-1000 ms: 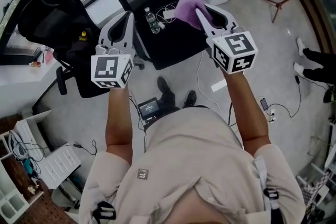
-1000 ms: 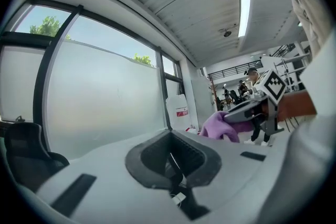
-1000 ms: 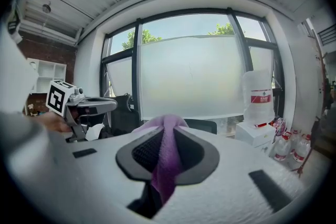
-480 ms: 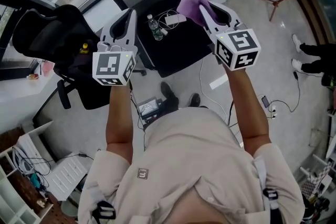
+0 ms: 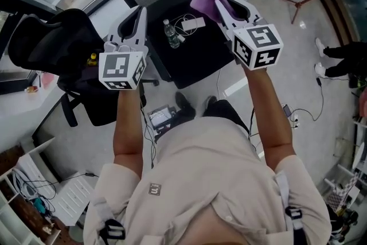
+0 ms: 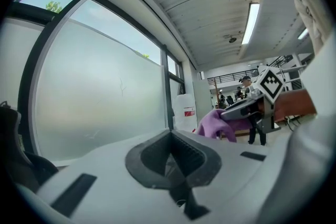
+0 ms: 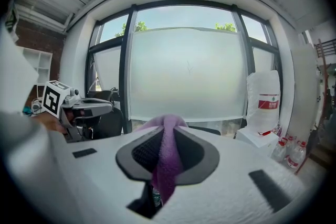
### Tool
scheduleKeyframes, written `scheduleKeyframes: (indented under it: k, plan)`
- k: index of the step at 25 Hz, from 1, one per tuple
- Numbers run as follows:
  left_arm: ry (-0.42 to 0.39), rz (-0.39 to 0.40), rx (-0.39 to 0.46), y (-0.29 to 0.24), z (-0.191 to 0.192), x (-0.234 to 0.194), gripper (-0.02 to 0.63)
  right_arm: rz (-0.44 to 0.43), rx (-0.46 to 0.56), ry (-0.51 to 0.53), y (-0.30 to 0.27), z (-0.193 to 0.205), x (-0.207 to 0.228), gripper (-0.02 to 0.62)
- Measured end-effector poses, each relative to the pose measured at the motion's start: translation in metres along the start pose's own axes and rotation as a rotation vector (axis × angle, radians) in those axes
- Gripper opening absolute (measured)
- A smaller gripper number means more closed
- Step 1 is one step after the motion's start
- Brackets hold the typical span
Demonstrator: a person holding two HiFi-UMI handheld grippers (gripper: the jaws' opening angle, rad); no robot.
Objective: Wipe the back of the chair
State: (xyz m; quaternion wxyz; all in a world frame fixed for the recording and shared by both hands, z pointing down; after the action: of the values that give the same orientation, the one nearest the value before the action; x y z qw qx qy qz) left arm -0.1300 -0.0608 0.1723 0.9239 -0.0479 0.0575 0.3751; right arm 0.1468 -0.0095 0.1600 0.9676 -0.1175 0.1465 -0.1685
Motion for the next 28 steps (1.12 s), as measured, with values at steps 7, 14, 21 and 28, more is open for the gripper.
scheduleKeyframes:
  k: [7,14,21,28]
  plan:
    - [0.013,-0.059,-0.023,-0.009,0.012,-0.022,0.008,-0.060,-0.002,0.015,-0.051,0.000,0.004,0.043]
    - [0.034,-0.150,-0.046,-0.019,0.024,-0.045,0.008,-0.138,-0.008,0.000,-0.108,0.015,0.012,0.043]
    - [0.061,-0.216,-0.067,-0.038,0.047,-0.064,0.008,-0.198,-0.033,0.019,-0.165,0.038,0.017,0.043]
    - [0.096,-0.270,-0.112,-0.054,0.095,-0.086,0.008,-0.270,-0.065,0.072,-0.236,0.082,-0.001,0.043]
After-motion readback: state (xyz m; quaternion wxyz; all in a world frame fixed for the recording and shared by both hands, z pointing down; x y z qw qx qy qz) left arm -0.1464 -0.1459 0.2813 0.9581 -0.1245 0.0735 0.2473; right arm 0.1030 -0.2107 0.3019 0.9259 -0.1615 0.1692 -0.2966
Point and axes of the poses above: the fingertips, and each gripper's own axes: y backward along the fingers, x to its right, z out of its underside, the point moved 10 cm from there along y, backward along the fingers, and after that the axes turned 13 degrees about y, right-handed, at the moved point
